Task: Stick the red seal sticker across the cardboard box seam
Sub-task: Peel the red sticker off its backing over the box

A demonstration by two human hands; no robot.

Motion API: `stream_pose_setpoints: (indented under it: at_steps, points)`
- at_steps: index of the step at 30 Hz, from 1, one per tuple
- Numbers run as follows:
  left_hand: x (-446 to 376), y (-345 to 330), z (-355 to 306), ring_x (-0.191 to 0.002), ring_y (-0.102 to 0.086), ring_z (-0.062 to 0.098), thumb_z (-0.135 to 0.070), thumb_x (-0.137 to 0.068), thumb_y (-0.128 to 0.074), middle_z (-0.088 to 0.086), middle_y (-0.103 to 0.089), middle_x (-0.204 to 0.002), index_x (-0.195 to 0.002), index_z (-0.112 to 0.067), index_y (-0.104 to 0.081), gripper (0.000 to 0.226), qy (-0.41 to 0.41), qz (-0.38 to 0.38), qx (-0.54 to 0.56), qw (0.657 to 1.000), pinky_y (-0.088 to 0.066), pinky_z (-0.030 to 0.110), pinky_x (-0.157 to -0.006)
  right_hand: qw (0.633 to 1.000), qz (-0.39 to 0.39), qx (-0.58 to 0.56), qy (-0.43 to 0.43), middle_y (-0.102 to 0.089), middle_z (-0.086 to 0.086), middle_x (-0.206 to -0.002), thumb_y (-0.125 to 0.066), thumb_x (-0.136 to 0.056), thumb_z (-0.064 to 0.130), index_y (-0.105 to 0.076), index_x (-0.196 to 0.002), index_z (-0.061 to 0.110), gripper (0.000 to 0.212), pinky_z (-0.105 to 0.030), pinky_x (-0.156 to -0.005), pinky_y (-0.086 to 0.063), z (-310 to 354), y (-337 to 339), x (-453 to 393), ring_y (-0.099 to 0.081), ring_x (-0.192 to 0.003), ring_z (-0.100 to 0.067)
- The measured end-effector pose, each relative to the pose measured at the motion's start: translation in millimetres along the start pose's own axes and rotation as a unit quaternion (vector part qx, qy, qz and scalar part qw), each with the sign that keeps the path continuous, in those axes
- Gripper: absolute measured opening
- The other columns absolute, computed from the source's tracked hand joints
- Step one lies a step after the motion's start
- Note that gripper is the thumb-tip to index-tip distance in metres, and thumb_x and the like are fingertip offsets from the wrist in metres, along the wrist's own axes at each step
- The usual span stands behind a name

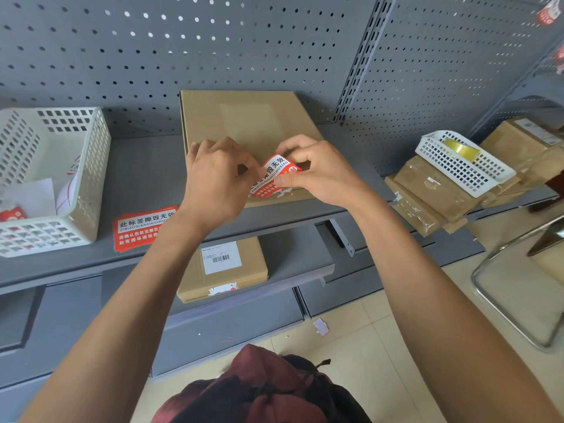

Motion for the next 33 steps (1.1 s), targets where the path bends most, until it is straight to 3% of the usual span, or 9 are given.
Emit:
stream_pose_setpoints:
  at_steps: [3,7,14,16,19,22,25,30,33]
  points:
    - [0,2,-1,-0.092,-0.057,0.033,-0.038,-0.090,-0.062,0.002,-0.069,-0.093,-0.086,-0.026,-0.077,0.019,0.013,0.002,0.018,1.000,-0.036,0.049,-0.101,0.999,0.008,-0.037,-0.006,-0.066,0.013,-0.114,-0.082,-0.079,0.012,-0.079,-0.091,0.014,0.012,-0.007,-0.081,-0.044,1,2,1,-0.063,-0.094,-0.001]
    - [-1,4,-2,-0.088,-0.059,0.029,-0.047,-0.086,-0.056,-0.001,-0.068,-0.087,-0.080,-0.032,-0.071,0.022,0.030,0.012,0.052,0.998,-0.036,0.050,-0.103,0.996,0.024,-0.080,-0.011,-0.069,0.006,-0.114,-0.080,-0.081,0.010,-0.079,-0.094,0.009,0.013,-0.027,-0.094,-0.054,3,5,3,-0.068,-0.102,-0.010]
    - [2,9,-5,-0.083,-0.064,0.023,-0.041,-0.090,-0.058,-0.009,-0.072,-0.085,-0.080,-0.040,-0.066,0.013,0.025,0.013,0.086,0.996,-0.043,0.053,-0.098,0.994,0.015,-0.112,-0.014,-0.070,0.005,-0.114,-0.079,-0.083,0.014,-0.077,-0.091,0.013,0.008,-0.027,-0.091,-0.054,2,6,5,-0.069,-0.103,-0.013]
    - [3,10,-6,-0.089,-0.067,0.021,-0.048,-0.088,-0.058,-0.013,-0.074,-0.091,-0.093,-0.040,-0.069,0.015,0.041,0.011,0.108,0.993,-0.047,0.053,-0.097,0.992,0.007,-0.121,-0.021,-0.072,0.008,-0.111,-0.078,-0.084,0.016,-0.078,-0.095,0.012,0.012,-0.033,-0.098,-0.053,-1,7,6,-0.070,-0.102,-0.013]
    - [4,15,-6,-0.098,-0.070,0.013,-0.062,-0.080,-0.063,-0.014,-0.076,-0.099,-0.122,-0.032,-0.064,0.052,0.087,0.007,0.153,0.984,-0.049,0.048,-0.100,0.989,0.001,-0.146,-0.024,-0.074,0.007,-0.111,-0.077,-0.085,0.020,-0.077,-0.100,0.015,0.016,-0.040,-0.104,-0.051,-2,8,5,-0.071,-0.104,-0.014]
    - [7,17,-7,-0.088,-0.070,0.005,-0.061,-0.082,-0.066,-0.016,-0.076,-0.089,-0.101,-0.027,-0.070,0.039,0.086,-0.006,0.159,0.983,-0.050,0.050,-0.098,0.980,-0.029,-0.196,-0.026,-0.078,0.002,-0.105,-0.078,-0.085,0.019,-0.076,-0.101,0.020,0.016,-0.044,-0.105,-0.050,-6,10,6,-0.072,-0.103,-0.017]
    - [12,18,-13,-0.073,-0.067,0.007,-0.048,-0.087,-0.069,-0.019,-0.071,-0.074,-0.082,-0.030,-0.068,0.019,0.073,-0.028,0.153,0.985,-0.051,0.057,-0.092,0.974,-0.047,-0.218,-0.027,-0.079,-0.004,-0.102,-0.079,-0.083,0.019,-0.076,-0.099,0.019,0.016,-0.047,-0.104,-0.051,-5,9,7,-0.073,-0.104,-0.023]
    - [16,15,-13,-0.080,-0.071,0.022,-0.045,-0.089,-0.066,-0.012,-0.074,-0.076,-0.085,-0.028,-0.072,0.018,0.101,-0.069,0.167,0.978,-0.051,0.059,-0.091,0.967,-0.043,-0.250,-0.009,-0.078,-0.007,-0.108,-0.075,-0.087,0.018,-0.075,-0.105,0.013,0.019,-0.042,-0.107,-0.049,-2,11,8,-0.070,-0.101,-0.015]
    - [19,17,-15,-0.087,-0.071,0.023,-0.044,-0.089,-0.066,-0.011,-0.076,-0.083,-0.084,-0.031,-0.070,0.015,0.120,-0.086,0.176,0.973,-0.053,0.052,-0.089,0.963,-0.042,-0.266,0.001,-0.077,-0.002,-0.109,-0.069,-0.092,0.018,-0.074,-0.110,0.011,0.020,-0.032,-0.105,-0.049,2,14,11,-0.069,-0.102,-0.009]
Point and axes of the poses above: each hand's wrist, its own x-axis away from the middle knuckle, its own y-axis out of the back of the hand, z = x × y, the point moved 4 cm from there along -x, towards the middle knuckle
